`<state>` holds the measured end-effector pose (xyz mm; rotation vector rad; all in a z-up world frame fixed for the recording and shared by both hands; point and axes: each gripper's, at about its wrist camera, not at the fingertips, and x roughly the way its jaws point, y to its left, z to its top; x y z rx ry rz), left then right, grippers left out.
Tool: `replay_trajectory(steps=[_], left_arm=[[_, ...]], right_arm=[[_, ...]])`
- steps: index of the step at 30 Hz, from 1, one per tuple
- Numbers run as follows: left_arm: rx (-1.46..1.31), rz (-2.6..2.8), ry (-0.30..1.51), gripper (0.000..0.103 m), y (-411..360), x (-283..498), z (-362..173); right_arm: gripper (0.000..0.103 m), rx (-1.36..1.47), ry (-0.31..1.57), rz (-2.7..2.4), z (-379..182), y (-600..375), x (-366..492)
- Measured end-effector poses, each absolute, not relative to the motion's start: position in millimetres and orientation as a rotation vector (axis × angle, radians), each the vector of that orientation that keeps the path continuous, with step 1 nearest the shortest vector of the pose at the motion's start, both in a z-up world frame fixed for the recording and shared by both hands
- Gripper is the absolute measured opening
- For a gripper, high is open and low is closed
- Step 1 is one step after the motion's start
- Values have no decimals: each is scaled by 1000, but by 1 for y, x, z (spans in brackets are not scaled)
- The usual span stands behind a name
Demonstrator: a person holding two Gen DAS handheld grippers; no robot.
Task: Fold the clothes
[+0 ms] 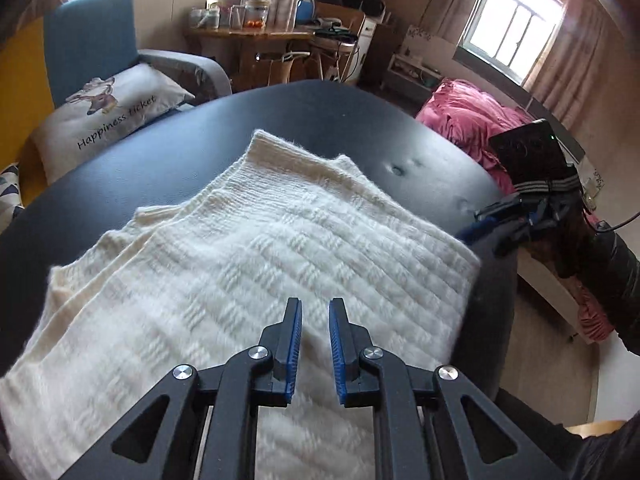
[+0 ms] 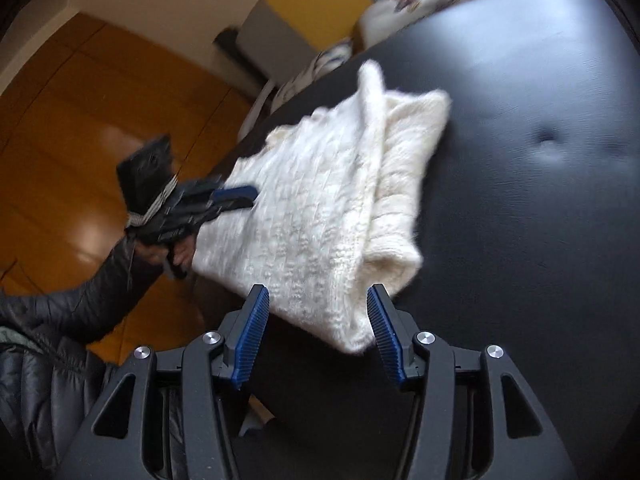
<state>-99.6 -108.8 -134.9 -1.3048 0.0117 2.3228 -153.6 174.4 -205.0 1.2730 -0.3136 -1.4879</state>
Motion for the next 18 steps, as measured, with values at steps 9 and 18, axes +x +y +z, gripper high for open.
replay_trajectory(steps=[9,18], left_arm=[[-1330,2277,149,13,-88,-113,-148],[-1326,2280,49,14,-90,-114,-156]], right_arm=[[38,1229,-74,-1321,-204,129,-146],[18,1296,139,-1241,-198,120,-123]])
